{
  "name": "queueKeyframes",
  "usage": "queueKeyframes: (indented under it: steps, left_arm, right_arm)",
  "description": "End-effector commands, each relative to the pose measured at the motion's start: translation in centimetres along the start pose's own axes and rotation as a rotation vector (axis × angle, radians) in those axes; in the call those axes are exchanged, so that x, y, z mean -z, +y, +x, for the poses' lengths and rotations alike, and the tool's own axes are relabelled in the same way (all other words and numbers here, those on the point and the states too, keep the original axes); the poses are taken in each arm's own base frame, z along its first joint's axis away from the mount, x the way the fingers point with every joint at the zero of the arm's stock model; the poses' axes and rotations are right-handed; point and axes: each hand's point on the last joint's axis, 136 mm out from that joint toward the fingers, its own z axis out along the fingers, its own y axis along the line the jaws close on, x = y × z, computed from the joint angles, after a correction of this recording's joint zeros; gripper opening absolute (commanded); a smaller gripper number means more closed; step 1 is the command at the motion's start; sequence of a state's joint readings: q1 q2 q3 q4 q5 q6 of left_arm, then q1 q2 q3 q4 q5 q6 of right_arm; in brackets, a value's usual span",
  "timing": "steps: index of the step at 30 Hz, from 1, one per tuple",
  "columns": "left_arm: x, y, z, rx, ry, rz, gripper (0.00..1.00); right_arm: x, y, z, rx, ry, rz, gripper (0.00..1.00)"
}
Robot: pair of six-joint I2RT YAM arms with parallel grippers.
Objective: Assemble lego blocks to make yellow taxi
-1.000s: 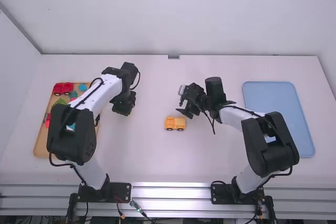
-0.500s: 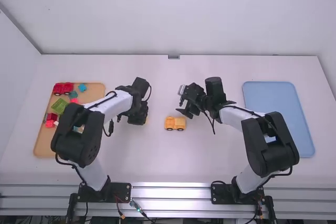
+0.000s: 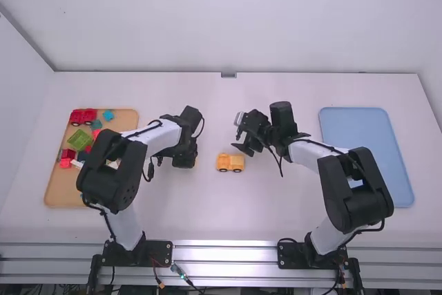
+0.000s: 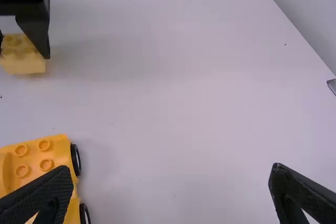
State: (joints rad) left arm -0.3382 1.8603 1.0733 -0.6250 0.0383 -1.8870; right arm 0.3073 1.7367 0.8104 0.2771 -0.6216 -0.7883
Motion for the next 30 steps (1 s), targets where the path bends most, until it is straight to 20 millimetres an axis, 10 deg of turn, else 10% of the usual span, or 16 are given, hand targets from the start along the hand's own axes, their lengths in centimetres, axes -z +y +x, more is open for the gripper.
queueKeyframes:
  steps: [1,12,14,16,30]
  left_arm:
    - [0.0,-0.3,0.5,0.001,0.004,-0.005,0.02]
    - [-0.4,0.1,0.5,0.025,0.008,-0.019,0.16]
    - [-0.4,0.0,0.5,0.025,0.010,-0.015,0.27]
    - [-0.4,-0.1,0.4,0.034,0.015,-0.014,0.60]
    - [0.9,-0.5,0.5,-0.080,0.057,-0.036,0.80]
  right_arm:
    - [0.2,-0.6,-1.1,0.011,-0.023,0.010,0.99]
    - [0.2,-0.6,-1.1,0.010,-0.022,0.010,0.99]
    - [0.2,-0.5,-1.1,0.010,-0.021,0.007,0.99]
    - [0.2,-0.6,-1.0,0.009,-0.021,0.008,0.99]
    - [0.2,-0.6,-1.0,0.009,-0.021,0.008,0.99]
